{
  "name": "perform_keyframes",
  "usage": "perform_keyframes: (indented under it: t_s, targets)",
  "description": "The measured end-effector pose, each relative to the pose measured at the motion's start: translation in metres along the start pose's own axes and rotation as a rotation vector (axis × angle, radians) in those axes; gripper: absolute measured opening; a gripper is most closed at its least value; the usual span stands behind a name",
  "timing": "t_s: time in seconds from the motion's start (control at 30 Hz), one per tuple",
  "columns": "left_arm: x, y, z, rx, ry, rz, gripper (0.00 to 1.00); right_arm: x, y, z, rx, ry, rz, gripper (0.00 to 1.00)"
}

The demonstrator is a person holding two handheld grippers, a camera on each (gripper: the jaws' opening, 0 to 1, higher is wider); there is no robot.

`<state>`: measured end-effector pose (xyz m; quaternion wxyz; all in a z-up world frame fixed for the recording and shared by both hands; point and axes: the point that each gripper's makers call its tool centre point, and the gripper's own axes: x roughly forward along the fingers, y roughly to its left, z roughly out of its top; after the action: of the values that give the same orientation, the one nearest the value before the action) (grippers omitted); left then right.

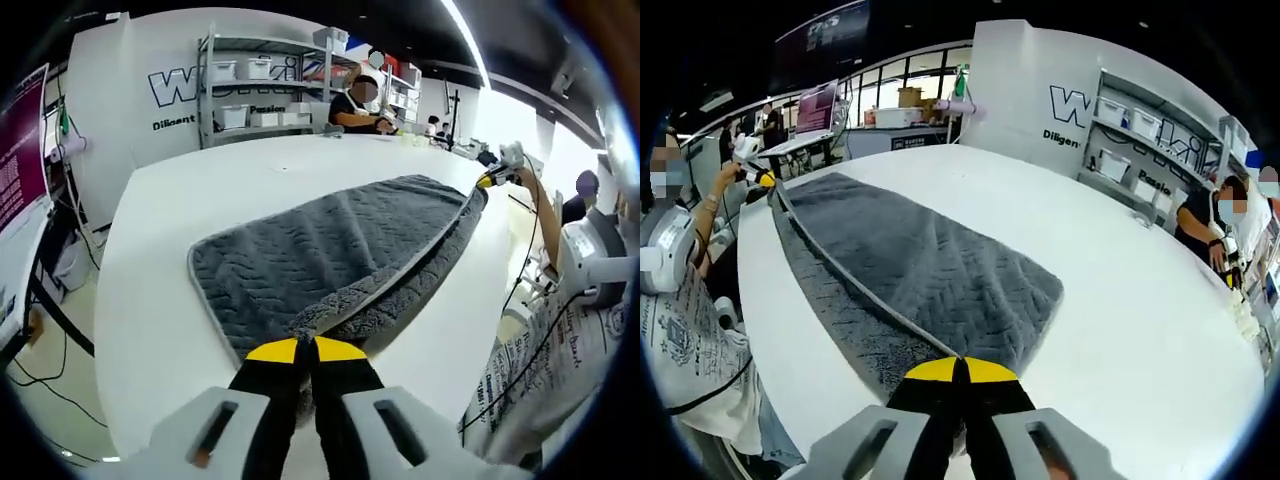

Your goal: Fold the towel on the table until its edges align and the towel forms a compact rectangular stack.

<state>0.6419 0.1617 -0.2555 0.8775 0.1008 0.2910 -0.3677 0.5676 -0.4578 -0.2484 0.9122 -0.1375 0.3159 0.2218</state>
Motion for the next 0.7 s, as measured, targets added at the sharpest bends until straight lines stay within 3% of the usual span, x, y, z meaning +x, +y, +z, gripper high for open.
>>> perform_keyframes:
  t_s: [0.33,0.7]
  targets:
    - [0.011,0.014,0.017,-0.002,-0.001,-0.008,0.05,0.005,-0.013,0.020,-0.011,0.001,-0.029,0.00]
    - [0.028,0.034,0.036,0.017,0.019,0.002,0.05,0.027,-0.040,0.040,-0.031,0.027,-0.062,0.00]
